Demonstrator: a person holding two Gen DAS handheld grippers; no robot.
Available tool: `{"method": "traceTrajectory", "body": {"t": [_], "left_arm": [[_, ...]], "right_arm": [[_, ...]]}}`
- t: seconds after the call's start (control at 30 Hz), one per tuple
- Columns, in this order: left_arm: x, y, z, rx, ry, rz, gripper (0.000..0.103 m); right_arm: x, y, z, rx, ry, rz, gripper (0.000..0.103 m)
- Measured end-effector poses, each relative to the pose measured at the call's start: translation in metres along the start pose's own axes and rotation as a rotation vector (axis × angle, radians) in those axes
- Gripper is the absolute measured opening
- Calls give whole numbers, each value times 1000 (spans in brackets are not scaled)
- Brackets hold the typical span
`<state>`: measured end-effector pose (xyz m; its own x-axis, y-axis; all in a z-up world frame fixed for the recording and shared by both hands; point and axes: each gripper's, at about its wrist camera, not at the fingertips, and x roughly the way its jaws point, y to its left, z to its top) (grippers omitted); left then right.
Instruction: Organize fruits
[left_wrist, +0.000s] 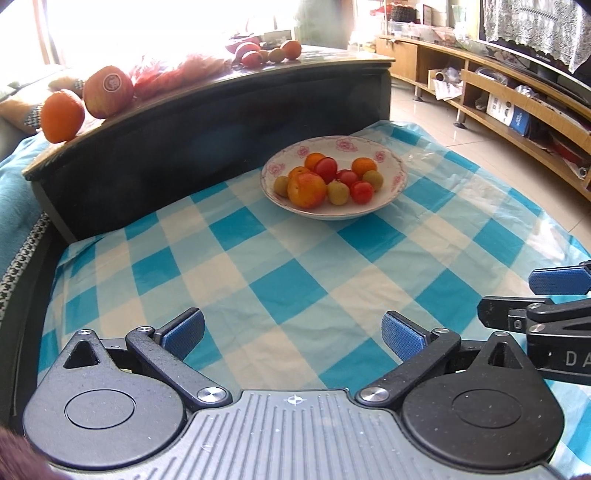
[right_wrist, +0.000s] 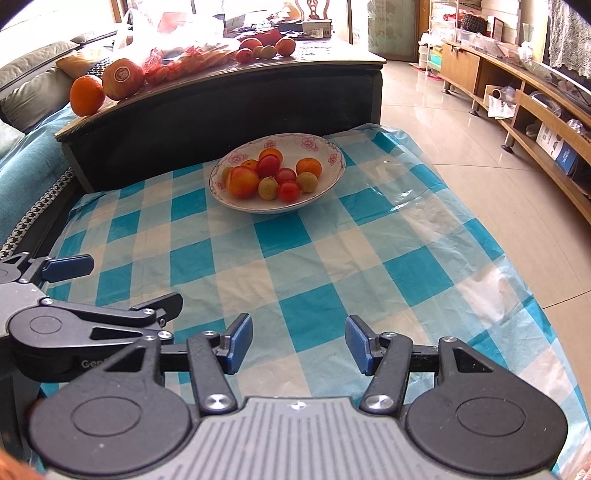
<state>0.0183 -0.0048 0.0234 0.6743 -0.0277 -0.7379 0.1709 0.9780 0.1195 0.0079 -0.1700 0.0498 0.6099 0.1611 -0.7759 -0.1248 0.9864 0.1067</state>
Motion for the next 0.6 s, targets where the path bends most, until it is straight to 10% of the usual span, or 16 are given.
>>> {"method": "traceTrajectory", "body": {"t": [0.6], "left_arm": [[-15,3,-13,-44,3,-47,103]], "right_arm": [[-13,4,-15,-1,-5,-3,59]]}}
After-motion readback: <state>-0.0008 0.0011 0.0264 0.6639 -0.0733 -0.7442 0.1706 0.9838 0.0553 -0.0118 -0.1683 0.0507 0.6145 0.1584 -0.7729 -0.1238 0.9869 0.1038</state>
